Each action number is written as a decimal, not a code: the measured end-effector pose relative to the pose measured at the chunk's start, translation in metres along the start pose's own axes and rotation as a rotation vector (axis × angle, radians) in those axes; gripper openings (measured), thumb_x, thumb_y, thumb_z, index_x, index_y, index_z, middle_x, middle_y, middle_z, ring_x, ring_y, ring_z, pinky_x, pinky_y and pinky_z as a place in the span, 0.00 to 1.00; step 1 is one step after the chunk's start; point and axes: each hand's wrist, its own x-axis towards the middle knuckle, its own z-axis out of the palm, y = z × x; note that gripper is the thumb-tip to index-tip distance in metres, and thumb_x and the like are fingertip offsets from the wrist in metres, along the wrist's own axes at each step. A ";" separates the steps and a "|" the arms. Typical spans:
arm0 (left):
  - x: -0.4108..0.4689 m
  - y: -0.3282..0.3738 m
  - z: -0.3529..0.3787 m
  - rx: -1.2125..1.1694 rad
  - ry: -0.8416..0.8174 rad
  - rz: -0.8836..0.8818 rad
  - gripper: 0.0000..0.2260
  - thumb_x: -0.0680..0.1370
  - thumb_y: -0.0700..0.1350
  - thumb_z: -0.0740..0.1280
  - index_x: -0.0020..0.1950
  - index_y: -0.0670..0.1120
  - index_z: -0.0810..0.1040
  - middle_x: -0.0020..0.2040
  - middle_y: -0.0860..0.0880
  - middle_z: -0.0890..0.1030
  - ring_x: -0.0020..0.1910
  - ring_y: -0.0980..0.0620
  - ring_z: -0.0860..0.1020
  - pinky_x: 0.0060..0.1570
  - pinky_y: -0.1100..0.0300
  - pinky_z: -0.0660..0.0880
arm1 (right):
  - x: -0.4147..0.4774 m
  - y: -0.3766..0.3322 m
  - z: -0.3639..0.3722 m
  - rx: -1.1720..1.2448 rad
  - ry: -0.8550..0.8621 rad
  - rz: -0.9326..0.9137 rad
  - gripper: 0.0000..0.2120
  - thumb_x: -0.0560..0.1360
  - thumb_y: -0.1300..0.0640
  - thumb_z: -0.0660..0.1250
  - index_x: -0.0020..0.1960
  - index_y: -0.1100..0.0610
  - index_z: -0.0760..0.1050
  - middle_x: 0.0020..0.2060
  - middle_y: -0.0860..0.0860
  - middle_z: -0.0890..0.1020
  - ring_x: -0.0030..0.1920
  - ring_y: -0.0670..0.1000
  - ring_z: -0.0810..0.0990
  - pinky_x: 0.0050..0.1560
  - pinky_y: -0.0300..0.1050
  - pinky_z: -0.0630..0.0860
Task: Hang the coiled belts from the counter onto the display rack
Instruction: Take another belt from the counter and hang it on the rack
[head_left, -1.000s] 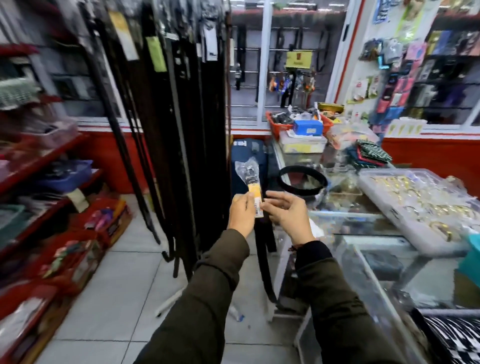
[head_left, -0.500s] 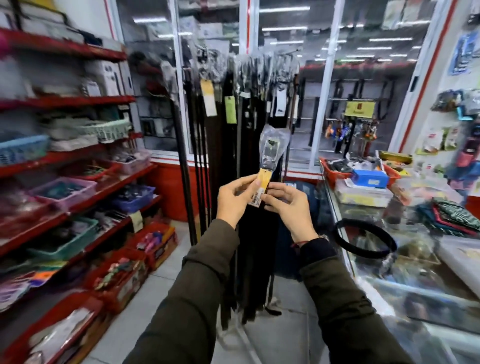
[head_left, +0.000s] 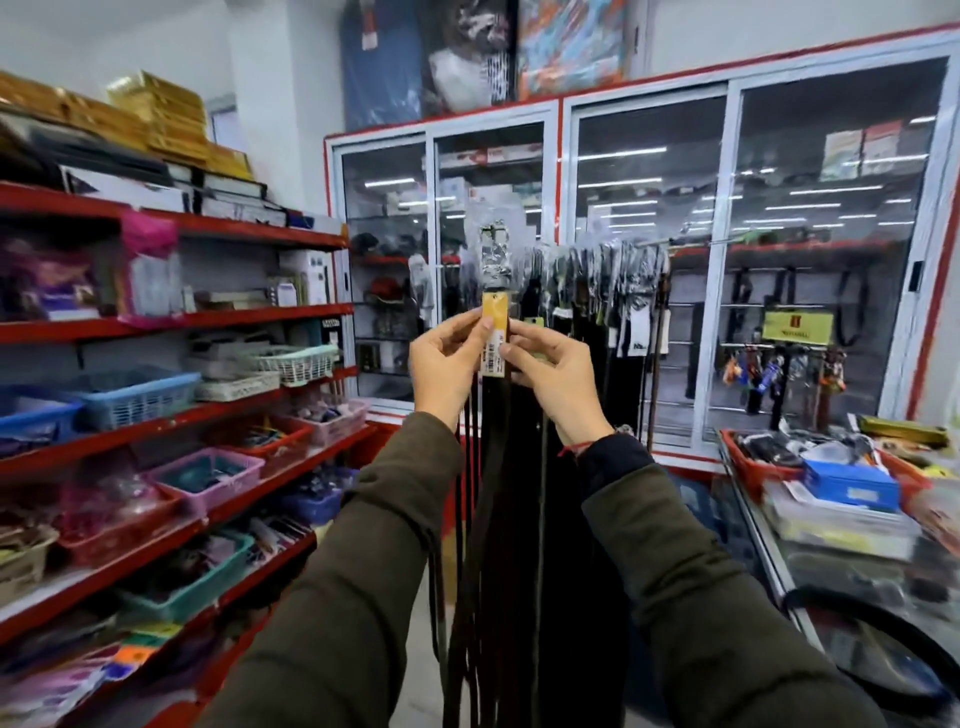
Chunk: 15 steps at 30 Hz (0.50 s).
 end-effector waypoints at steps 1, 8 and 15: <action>0.009 0.000 -0.002 0.004 0.006 -0.004 0.12 0.78 0.40 0.71 0.59 0.37 0.83 0.54 0.37 0.85 0.43 0.57 0.80 0.47 0.58 0.77 | 0.007 -0.002 0.004 -0.002 -0.008 0.005 0.17 0.75 0.64 0.72 0.64 0.62 0.80 0.45 0.50 0.85 0.46 0.44 0.84 0.43 0.36 0.81; 0.046 -0.013 -0.006 -0.011 -0.006 -0.089 0.13 0.78 0.39 0.70 0.61 0.36 0.81 0.50 0.41 0.84 0.32 0.65 0.82 0.32 0.70 0.77 | 0.038 0.001 0.019 -0.057 -0.014 0.067 0.17 0.77 0.68 0.69 0.66 0.66 0.78 0.58 0.63 0.84 0.57 0.58 0.84 0.55 0.54 0.81; 0.065 -0.021 0.001 -0.053 0.036 -0.040 0.11 0.77 0.41 0.73 0.57 0.40 0.84 0.49 0.44 0.86 0.42 0.59 0.85 0.47 0.58 0.82 | 0.053 0.004 0.021 -0.040 0.022 0.014 0.15 0.76 0.66 0.69 0.62 0.63 0.80 0.45 0.53 0.85 0.43 0.48 0.82 0.46 0.43 0.81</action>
